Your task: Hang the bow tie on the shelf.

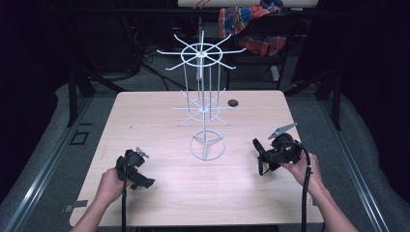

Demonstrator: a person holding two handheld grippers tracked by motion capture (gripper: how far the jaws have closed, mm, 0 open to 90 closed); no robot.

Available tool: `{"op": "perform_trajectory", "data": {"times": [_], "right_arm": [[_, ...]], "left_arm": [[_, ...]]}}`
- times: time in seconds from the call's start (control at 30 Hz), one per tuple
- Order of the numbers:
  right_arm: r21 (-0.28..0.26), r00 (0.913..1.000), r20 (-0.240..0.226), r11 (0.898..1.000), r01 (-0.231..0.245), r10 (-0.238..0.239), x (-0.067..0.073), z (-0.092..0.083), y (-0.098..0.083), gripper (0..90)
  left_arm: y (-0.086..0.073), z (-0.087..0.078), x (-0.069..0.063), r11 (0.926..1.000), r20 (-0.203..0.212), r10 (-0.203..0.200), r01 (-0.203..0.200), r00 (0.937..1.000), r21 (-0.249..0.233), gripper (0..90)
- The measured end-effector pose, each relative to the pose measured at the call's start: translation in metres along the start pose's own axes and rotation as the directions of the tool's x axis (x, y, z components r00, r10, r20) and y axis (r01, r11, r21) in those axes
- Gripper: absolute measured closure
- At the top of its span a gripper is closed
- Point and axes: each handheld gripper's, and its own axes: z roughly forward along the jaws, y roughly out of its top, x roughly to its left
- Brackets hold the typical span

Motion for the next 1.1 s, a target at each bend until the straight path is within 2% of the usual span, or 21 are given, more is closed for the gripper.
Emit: {"op": "perform_trajectory", "data": {"times": [0.17,0.2,0.3,0.37,0.77,0.87,1.1], "right_arm": [[-0.023,0.9996,-0.018,0.999,-0.024,0.024,-0.001,-0.006,0.001,79.5],[-0.045,0.9996,-0.018,0.999,-0.021,0.02,-0.001,-0.007,0.001,79.5],[-0.042,0.9994,-0.026,0.999,-0.024,0.023,0.0,-0.011,0.002,79.5],[-0.068,0.9988,-0.036,0.997,-0.035,0.033,0.0,-0.015,0.003,79.5],[-0.11,0.9975,-0.061,0.993,-0.042,0.035,0.004,-0.031,0.011,79.5],[-0.138,0.9965,-0.069,0.989,-0.057,0.048,0.004,-0.037,0.014,79.5],[-0.147,0.9957,-0.072,0.987,-0.069,0.059,0.003,-0.041,0.018,79.5]], "left_arm": [[0.0,0.0,0.0,1.0,0.0,-0.004,0.004,1.0,0.001,0.0],[0.0,0.0,0.0,1.0,0.0,-0.004,0.004,1.0,0.0,0.0],[0.0,0.0,0.0,1.0,0.0,-0.002,0.002,1.0,0.001,0.0],[0.0,0.0,0.0,1.0,0.0,-0.003,0.003,1.0,0.001,0.0],[0.0,0.001,0.0,1.0,-0.001,-0.005,0.005,1.0,0.006,0.0],[0.0,0.001,0.0,1.0,-0.001,-0.004,0.004,1.0,0.006,0.0],[0.0,0.001,0.0,1.0,0.0,-0.002,0.002,1.0,0.009,0.0]]}}
